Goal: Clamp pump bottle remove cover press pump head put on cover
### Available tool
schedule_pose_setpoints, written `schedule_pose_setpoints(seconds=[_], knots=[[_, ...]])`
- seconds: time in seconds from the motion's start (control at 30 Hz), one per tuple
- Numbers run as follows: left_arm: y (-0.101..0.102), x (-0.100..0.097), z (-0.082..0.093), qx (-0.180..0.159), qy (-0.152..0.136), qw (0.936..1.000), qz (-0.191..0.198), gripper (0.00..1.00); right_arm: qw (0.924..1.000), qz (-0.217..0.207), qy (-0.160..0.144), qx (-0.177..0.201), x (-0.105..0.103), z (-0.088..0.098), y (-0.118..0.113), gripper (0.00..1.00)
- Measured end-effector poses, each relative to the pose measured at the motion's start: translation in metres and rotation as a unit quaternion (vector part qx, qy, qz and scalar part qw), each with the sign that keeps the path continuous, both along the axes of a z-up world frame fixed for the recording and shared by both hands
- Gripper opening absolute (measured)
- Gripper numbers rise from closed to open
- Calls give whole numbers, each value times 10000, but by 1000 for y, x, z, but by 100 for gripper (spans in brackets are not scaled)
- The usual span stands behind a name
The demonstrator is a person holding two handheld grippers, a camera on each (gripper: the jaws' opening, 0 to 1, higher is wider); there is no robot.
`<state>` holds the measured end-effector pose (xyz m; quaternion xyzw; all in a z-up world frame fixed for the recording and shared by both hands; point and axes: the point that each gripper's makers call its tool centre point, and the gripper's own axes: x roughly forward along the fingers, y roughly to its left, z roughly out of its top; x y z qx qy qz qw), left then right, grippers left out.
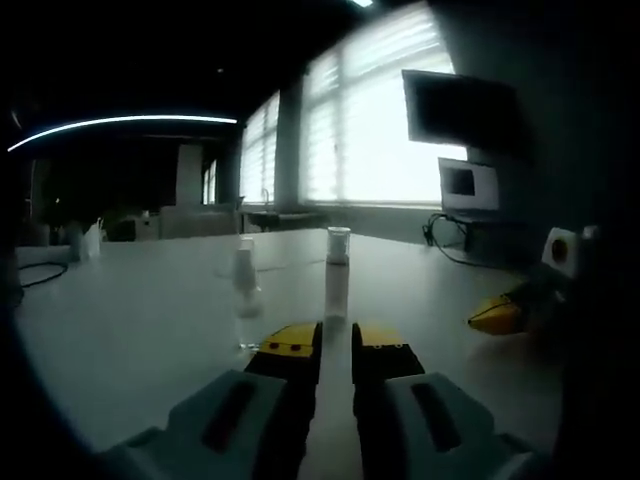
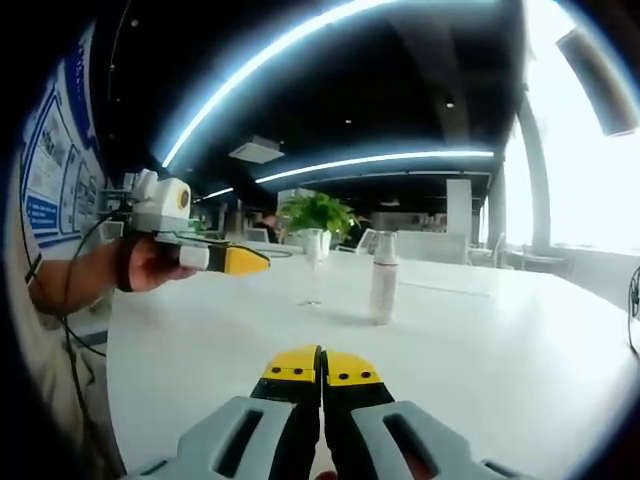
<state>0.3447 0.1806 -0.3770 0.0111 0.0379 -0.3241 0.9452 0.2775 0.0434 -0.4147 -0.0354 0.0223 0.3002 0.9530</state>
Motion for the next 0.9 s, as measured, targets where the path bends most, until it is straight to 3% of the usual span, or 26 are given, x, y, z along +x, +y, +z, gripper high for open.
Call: schedule_pose_setpoints(seconds=[0.43, 0.9], knots=[[-24, 20, -7, 74, 173, 9998, -81, 8, 10000, 21, 23, 58, 0, 1, -1, 0], [-41, 34, -5, 126, 107, 9998, -69, 15, 9998, 63, 56, 169, 0, 2, -1, 0]])
